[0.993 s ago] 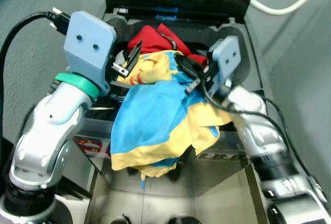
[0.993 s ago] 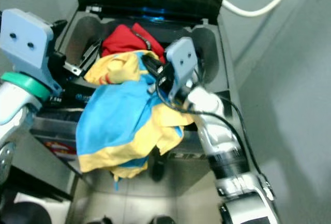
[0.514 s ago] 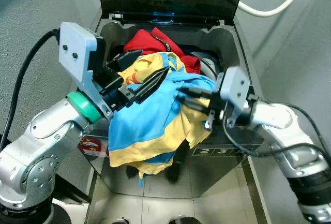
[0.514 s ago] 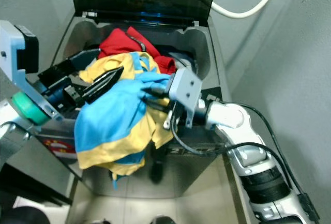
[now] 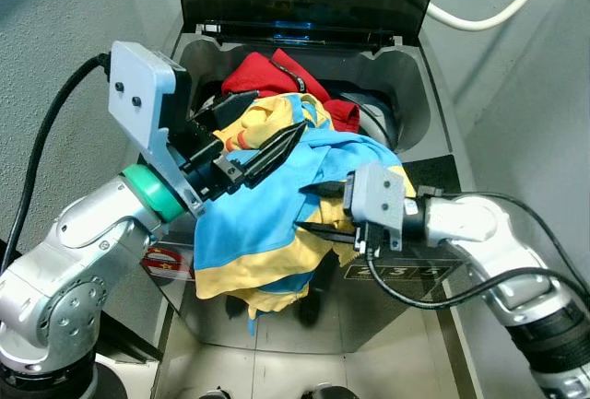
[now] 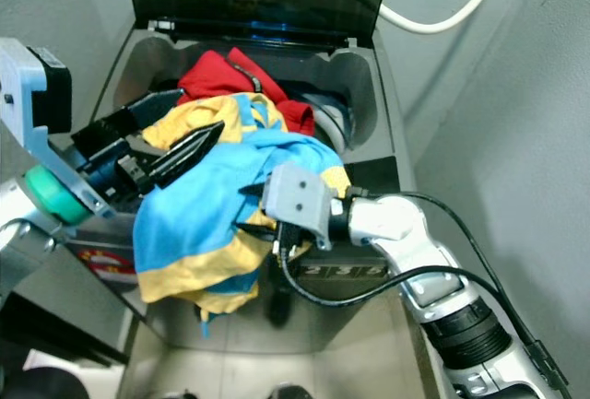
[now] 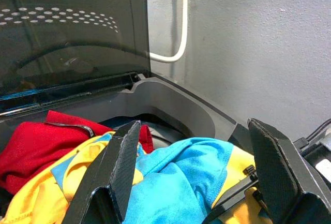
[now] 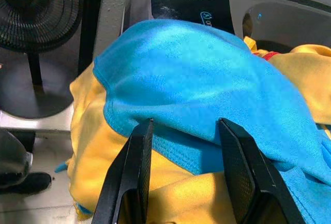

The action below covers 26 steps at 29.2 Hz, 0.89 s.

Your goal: Clothes washing

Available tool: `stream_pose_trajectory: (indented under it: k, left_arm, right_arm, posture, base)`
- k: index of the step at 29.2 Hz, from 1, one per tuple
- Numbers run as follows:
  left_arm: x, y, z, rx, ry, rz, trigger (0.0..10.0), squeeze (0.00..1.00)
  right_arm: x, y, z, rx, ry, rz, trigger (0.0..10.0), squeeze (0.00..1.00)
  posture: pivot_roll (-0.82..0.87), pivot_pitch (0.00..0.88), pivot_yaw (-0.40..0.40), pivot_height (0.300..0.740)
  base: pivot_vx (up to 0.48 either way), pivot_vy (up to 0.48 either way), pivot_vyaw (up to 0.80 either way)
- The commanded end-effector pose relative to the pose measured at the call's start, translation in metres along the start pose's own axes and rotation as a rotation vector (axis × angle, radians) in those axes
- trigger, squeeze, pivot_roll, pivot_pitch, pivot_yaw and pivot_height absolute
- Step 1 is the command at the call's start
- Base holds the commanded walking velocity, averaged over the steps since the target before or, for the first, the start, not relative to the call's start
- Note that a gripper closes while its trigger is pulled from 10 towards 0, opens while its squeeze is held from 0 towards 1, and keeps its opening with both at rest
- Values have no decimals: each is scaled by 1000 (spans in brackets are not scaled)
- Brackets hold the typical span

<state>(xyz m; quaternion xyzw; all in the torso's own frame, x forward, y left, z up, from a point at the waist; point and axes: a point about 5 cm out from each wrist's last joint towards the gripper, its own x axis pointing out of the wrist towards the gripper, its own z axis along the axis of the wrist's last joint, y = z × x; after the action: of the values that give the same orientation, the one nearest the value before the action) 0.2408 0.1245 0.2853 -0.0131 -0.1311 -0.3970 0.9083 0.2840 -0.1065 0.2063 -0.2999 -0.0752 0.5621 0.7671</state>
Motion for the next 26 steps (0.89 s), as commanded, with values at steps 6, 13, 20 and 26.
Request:
stream_pose_trajectory:
  k: [6, 13, 20, 26]
  left_arm:
    - [0, 1, -4, -3, 0, 3, 10000, 0]
    - [0, 2, -5, -8, 12, 11, 10000, 0]
    - [1, 3, -6, -10, 14, 9, 10000, 0]
    - [1, 3, -8, -13, 16, 11, 10000, 0]
  right_arm:
    - [12, 4, -18, -125, 131, -33, 10000, 0]
    - [20, 4, -24, -160, 175, -70, 10000, 0]
    - [32, -5, -9, -22, 12, -210, 0, 0]
    - [40, -5, -8, 31, -30, -253, 0, 0]
  posture:
    - [-12, 0, 9, 740]
    - [-9, 0, 12, 740]
    - [-10, 0, 16, 740]
    - [-10, 0, 13, 740]
  base:
    - [0, 0, 0]
    - [0, 0, 0]
    - [0, 0, 0]
    - [0, 0, 0]
